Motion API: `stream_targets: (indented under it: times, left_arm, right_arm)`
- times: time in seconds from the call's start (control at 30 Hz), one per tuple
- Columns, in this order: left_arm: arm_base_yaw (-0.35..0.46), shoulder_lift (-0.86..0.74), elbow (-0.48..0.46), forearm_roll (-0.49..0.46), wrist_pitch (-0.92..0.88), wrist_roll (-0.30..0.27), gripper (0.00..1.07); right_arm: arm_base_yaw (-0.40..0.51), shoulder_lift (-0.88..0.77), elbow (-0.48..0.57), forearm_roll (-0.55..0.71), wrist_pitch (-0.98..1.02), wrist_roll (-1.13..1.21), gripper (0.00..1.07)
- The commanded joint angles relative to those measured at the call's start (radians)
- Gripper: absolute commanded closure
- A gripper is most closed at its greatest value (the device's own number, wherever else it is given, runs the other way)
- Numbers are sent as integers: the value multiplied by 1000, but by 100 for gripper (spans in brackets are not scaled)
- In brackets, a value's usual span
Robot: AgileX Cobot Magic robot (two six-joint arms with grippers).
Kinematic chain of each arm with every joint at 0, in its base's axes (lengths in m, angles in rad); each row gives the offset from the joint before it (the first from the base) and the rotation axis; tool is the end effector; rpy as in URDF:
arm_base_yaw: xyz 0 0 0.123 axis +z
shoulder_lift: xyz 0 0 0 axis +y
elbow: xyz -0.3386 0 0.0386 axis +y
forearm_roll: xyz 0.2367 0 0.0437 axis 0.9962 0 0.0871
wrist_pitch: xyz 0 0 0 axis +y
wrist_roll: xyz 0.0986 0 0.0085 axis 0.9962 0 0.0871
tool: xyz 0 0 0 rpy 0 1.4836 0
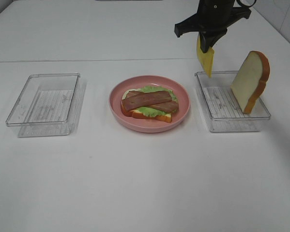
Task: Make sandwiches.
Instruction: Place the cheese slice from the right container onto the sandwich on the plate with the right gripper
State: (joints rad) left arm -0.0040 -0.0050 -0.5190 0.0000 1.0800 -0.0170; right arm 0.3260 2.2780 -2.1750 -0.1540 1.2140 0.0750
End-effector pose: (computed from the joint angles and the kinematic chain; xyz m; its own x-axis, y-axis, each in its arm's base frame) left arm -0.0675 0.0003 0.2714 -0.4518 -0.0152 -0.8920 -0.0037 0.9999 -0.0152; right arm 0.4993 0.1538 0.2822 -0.8970 -0.2815 -0.3409 -0.2523 0.9591 -0.1282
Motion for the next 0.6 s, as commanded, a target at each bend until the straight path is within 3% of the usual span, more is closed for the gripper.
stream_targets:
  times: [0.03,0.23,0.43,0.6]
  left_arm:
    - [2,-12,3,0,-7,-2,7]
    - [2,-12,3,0,-7,-2,7]
    - [2,-12,3,0,-7,-2,7]
    - [2,-12,3,0,-7,-2,7]
  right_arm:
    - [-1,-43,-5,35,64,-28,107]
    - [0,-57,-5,59,82,-28,107]
    - [3,-60,-3,170,117,-36,107]
    - [60,-60,-3,262,99,-110,107]
